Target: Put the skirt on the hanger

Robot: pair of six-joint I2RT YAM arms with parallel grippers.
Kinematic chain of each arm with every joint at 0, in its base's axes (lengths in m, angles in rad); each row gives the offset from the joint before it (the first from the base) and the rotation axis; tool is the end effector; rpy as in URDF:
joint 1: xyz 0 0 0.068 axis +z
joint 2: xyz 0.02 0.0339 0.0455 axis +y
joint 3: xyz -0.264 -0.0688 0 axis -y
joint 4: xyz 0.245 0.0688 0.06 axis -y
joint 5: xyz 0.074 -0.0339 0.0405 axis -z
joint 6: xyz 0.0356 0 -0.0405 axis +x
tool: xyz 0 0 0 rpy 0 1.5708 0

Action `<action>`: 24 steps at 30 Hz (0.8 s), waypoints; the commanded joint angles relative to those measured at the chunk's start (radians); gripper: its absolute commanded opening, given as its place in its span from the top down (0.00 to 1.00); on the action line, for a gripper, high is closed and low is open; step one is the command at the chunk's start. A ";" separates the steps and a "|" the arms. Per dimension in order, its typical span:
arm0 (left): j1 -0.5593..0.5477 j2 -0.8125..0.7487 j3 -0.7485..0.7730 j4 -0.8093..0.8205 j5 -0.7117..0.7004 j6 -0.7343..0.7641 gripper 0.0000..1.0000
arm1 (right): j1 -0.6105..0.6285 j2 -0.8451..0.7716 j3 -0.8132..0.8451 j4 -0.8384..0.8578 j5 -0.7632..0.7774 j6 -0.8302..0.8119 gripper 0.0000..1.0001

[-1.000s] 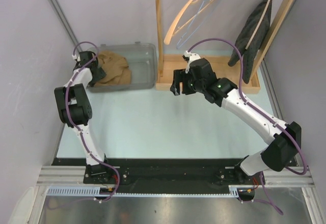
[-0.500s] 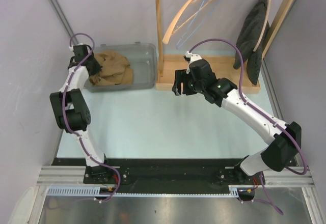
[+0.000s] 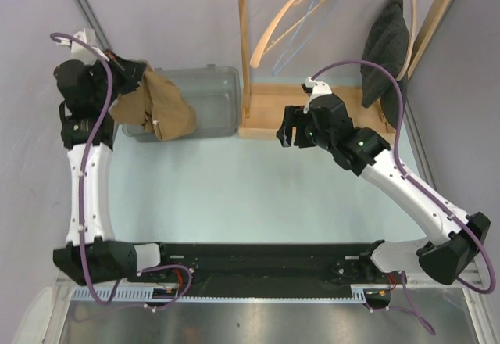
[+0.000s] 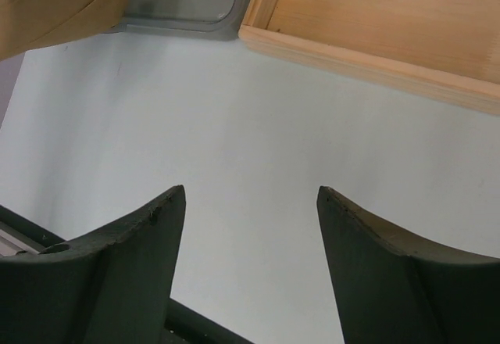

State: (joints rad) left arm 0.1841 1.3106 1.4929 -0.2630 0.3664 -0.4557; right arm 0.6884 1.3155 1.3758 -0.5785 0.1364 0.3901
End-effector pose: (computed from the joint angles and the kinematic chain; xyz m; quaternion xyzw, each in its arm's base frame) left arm 0.2865 0.0404 0.4634 -0.1100 0.7249 -0.2229 0.6424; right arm 0.2264 0.1800 0.3895 -0.0943 0.8582 0.2068 0.4603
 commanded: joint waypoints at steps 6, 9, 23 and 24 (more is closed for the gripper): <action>-0.035 -0.252 -0.016 0.215 0.345 -0.141 1.00 | -0.053 -0.149 -0.026 -0.053 0.035 -0.002 0.27; -0.081 -0.300 -0.049 0.217 0.361 -0.170 1.00 | -0.084 -0.177 -0.037 -0.070 0.020 -0.007 0.27; -0.589 -0.396 -0.543 0.203 0.165 -0.152 1.00 | -0.204 -0.268 -0.107 -0.165 -0.047 0.000 0.26; -0.616 -0.378 -0.566 0.227 0.146 -0.150 1.00 | -0.223 -0.277 -0.119 -0.167 -0.055 0.000 0.26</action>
State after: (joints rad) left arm -0.3325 0.9039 0.9977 -0.1455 0.6193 -0.6025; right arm 0.5026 1.0889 1.2919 -0.7124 0.1036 0.3897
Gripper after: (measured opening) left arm 0.015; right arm 0.739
